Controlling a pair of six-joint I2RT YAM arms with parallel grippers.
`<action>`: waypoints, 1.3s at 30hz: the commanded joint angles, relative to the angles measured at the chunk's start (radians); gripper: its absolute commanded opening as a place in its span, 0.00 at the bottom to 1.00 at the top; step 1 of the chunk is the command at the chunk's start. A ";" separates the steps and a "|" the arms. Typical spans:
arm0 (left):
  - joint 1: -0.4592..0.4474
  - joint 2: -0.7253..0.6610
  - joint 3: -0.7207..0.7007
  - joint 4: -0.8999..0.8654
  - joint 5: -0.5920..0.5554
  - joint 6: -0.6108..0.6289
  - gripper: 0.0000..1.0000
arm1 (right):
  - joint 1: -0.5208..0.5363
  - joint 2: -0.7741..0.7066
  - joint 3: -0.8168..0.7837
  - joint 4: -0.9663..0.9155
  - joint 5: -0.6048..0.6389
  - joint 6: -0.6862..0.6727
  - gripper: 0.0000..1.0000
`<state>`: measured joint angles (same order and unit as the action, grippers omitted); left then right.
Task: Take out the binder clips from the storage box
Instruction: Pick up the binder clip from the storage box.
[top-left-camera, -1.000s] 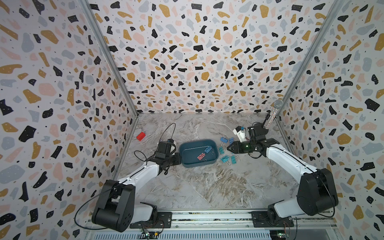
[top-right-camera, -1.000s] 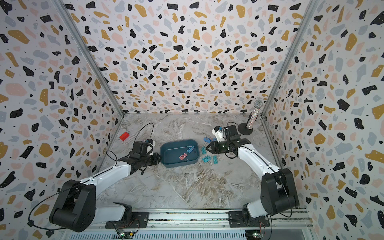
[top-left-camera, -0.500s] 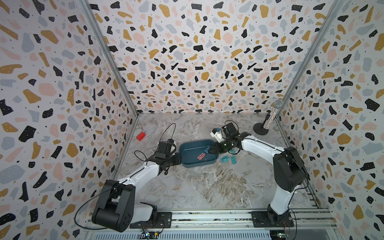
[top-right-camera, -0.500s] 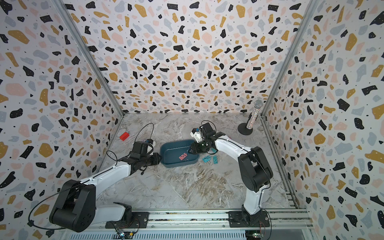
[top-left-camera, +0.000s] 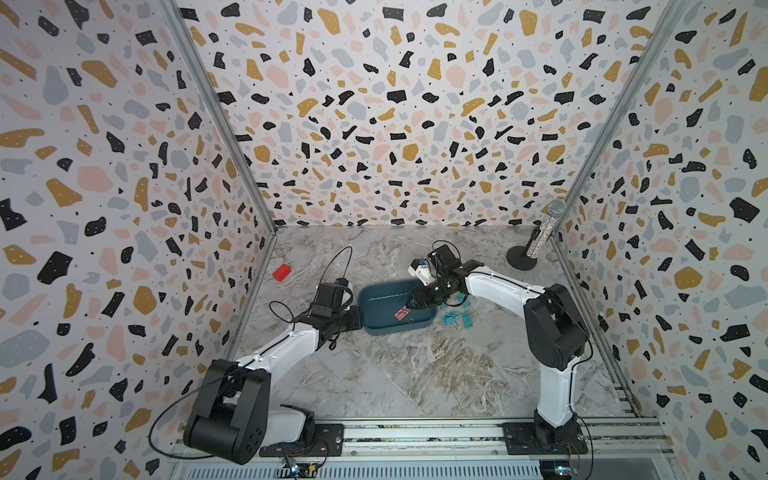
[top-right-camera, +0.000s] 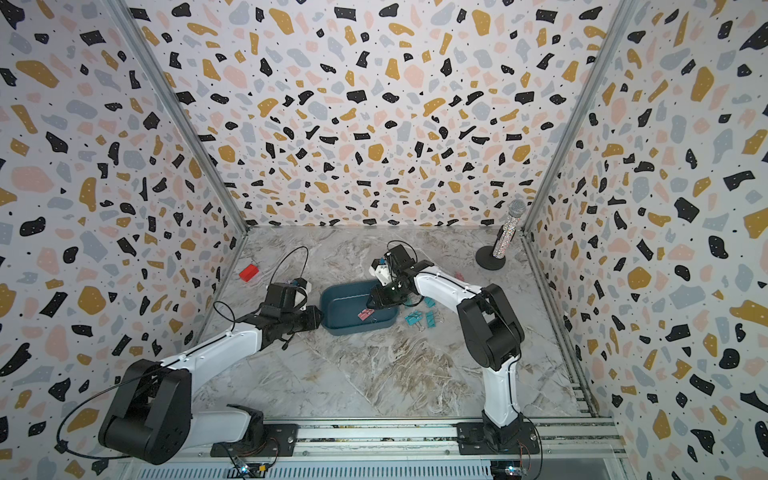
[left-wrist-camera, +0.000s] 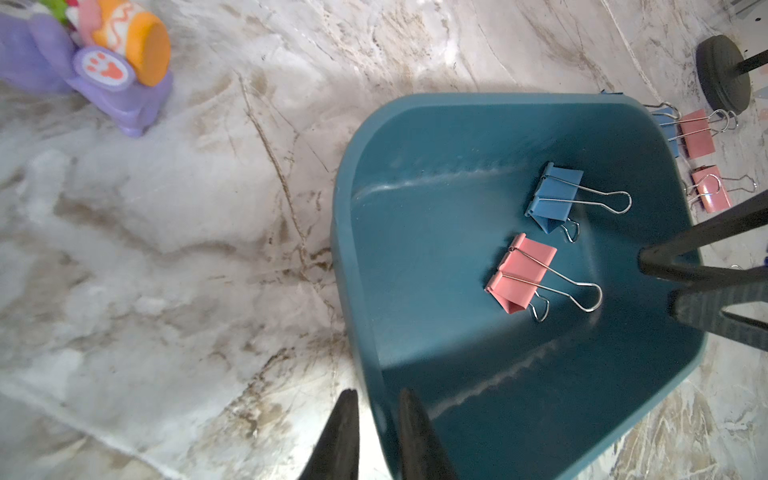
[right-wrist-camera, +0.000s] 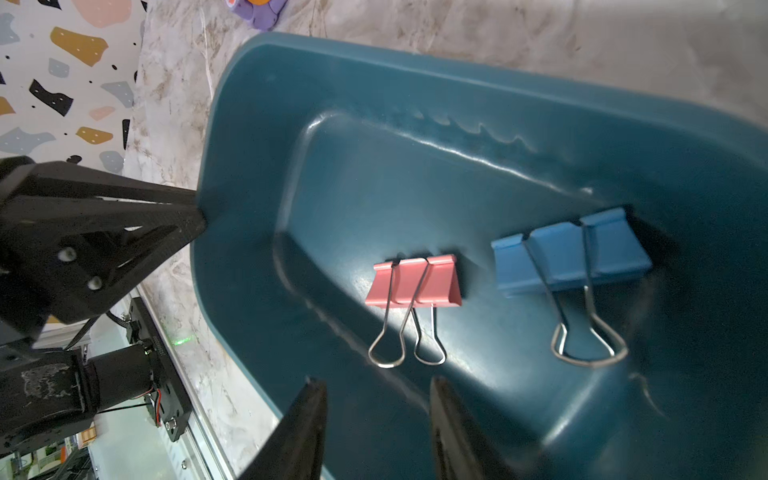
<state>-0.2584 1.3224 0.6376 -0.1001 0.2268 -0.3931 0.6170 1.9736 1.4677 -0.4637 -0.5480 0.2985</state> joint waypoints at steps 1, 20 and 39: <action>-0.005 -0.008 0.008 -0.007 -0.010 0.010 0.21 | 0.008 0.008 0.045 -0.049 -0.003 0.008 0.46; -0.008 -0.011 0.007 -0.006 -0.011 0.009 0.21 | 0.023 0.085 0.092 -0.066 -0.003 0.023 0.46; -0.010 -0.009 0.002 -0.001 -0.012 0.010 0.21 | 0.029 0.132 0.120 -0.054 -0.008 0.045 0.38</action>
<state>-0.2646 1.3224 0.6376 -0.1009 0.2264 -0.3931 0.6399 2.1143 1.5562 -0.5079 -0.5541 0.3355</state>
